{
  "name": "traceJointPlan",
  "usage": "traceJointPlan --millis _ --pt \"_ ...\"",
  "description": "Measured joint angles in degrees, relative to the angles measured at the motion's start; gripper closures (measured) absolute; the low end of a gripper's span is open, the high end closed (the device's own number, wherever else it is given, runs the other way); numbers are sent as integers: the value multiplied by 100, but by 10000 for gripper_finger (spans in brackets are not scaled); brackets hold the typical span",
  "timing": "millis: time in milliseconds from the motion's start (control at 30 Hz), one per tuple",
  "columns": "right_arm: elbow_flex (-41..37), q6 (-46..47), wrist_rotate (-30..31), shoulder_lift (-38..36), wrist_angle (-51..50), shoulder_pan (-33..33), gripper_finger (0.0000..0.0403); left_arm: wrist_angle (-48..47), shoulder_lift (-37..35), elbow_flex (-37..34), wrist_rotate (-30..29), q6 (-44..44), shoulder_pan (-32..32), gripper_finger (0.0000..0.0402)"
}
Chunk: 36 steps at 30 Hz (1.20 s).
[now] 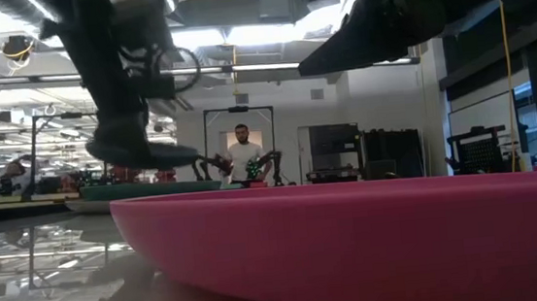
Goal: Stack plastic plates
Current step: Stack the black plate on the green plate, then stack the pink plate on the black plate
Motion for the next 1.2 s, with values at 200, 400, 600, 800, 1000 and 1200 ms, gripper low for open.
traceJointPlan --millis 200,400,600,800,1000,1200 --pt "0 0 0 1 -2 -1 276 813 0 -329 659 445 791 392" --pt "0 0 0 1 -2 1 276 1145 2 -561 893 525 1162 380" --pt "-2 0 -1 -1 2 -1 276 1144 2 -577 936 510 1181 342" --pt "-2 0 -2 -1 2 -1 276 881 2 -269 1178 261 781 293" --pt "-2 0 -2 -1 4 -1 276 998 0 250 1669 -586 -244 275" --pt "-2 52 -20 -1 7 0 276 2360 0 122 1997 -1667 -1414 274"
